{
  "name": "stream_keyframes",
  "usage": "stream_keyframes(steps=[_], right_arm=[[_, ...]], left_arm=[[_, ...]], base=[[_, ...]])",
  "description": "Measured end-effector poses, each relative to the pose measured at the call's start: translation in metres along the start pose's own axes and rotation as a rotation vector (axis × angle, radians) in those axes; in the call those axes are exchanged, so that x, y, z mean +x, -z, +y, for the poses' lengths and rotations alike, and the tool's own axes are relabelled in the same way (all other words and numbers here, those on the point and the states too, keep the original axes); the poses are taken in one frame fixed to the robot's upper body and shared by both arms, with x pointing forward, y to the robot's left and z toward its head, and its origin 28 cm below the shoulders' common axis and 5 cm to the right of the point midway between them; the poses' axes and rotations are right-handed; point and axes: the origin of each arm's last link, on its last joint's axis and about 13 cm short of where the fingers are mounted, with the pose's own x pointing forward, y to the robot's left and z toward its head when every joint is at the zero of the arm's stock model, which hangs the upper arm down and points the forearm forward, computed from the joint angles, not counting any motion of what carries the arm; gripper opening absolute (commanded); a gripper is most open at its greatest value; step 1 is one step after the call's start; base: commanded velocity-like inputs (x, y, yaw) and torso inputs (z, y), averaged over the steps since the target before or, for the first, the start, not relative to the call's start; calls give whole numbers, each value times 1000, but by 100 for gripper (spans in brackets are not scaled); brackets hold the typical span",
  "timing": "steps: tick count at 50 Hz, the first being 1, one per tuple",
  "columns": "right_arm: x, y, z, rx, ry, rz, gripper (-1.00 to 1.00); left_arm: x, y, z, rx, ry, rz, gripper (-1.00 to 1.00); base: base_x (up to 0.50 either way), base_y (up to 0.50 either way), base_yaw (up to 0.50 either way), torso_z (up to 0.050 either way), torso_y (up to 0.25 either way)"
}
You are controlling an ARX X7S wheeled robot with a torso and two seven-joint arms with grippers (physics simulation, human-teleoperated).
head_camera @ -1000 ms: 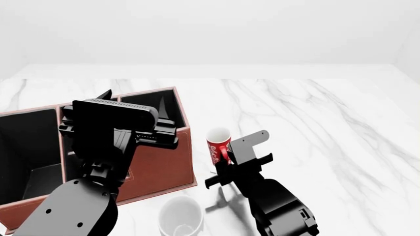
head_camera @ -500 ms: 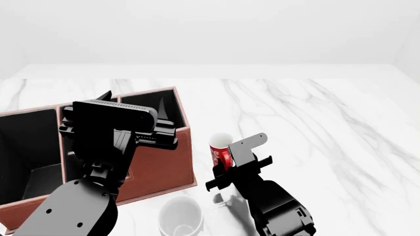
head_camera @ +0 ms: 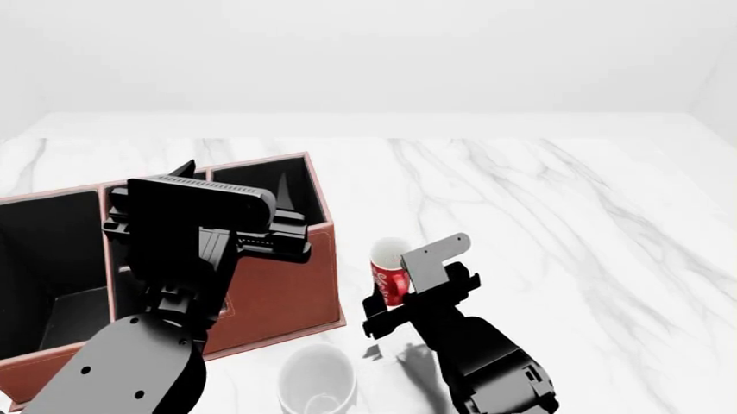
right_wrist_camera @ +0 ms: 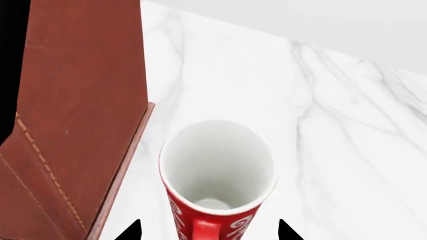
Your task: Pick up the red mug and place it to the right of the caddy.
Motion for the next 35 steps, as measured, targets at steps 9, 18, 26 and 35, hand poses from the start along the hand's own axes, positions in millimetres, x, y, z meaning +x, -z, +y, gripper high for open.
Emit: stream_keyframes(steps=[9,18,26,35], right_arm=[[-21,1,-7,26,24,-1,100],[-60,0,-19,100,35,-47,100],[-111,3,-32,163,43,-137,100],[-151,0,-40,215,116,-366,100]], left_arm=[[0,1,0,1,-2,1,100],[0,1,0,2,-2,3,100],[0,0,0,3,-3,3,100],[0,-1,0,3,-3,2,100]], base=[[0,0,0,0,0],[0,0,0,0,0],[0,0,0,0,0],[0,0,0,0,0]])
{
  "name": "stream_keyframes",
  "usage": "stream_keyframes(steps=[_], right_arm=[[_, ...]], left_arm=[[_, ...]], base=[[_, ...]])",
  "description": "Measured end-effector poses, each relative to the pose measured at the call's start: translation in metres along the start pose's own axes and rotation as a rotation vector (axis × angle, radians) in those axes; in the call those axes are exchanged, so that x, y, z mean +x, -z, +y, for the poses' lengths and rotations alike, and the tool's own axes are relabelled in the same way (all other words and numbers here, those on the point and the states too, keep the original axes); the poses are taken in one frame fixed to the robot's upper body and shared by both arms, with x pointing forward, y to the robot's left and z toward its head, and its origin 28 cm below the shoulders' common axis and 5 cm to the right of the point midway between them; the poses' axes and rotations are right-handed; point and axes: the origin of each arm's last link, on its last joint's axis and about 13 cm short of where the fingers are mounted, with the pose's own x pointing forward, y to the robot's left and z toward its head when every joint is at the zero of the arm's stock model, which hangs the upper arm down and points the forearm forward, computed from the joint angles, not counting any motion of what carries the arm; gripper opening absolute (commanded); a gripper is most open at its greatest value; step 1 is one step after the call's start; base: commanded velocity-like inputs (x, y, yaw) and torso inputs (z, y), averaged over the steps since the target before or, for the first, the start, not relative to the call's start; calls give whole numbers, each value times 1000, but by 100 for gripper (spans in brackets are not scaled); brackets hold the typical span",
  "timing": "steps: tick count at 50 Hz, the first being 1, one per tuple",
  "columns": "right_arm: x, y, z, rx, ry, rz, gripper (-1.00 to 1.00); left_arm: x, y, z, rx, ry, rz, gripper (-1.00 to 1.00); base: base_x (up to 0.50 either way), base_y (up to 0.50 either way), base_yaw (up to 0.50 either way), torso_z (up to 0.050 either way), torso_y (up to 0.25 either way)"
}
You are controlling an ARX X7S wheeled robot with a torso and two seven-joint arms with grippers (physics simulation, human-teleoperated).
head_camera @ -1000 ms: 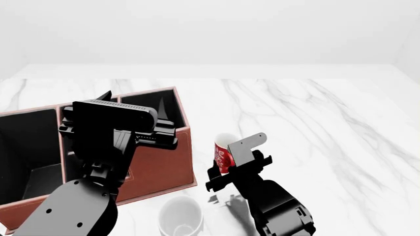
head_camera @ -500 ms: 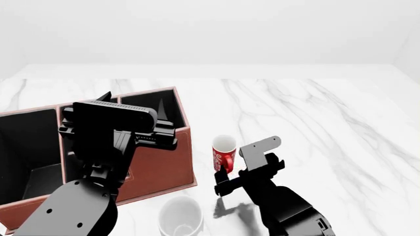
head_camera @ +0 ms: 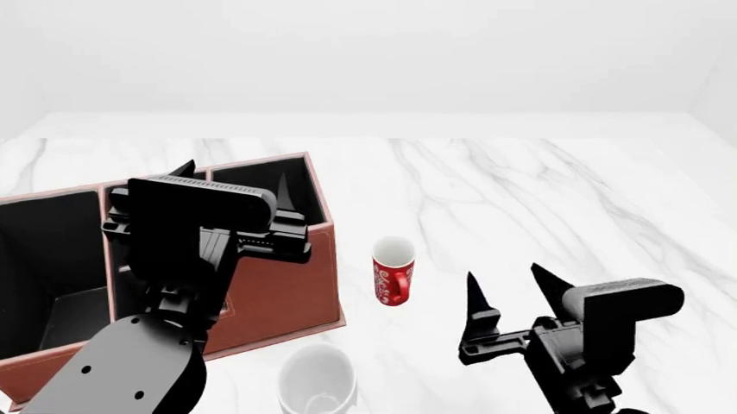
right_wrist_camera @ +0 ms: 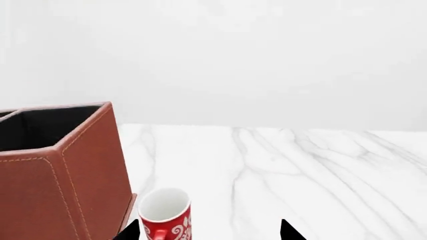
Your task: Pick up the red mug and place it to the right of the caddy.
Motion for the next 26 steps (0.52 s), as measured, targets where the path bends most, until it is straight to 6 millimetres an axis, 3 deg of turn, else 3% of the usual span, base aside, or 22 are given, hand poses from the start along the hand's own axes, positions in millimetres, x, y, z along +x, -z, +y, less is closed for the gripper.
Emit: stream_keyframes(steps=[11,26], right_arm=[[-29,-18,-1,73,23,-271,100],[-43,-25,1,72,17,-375,100]], left_arm=[[0,1,0,0,0,1,100],[0,3,0,0,0,5,100]], base=[[0,0,0,0,0],[0,0,0,0,0]])
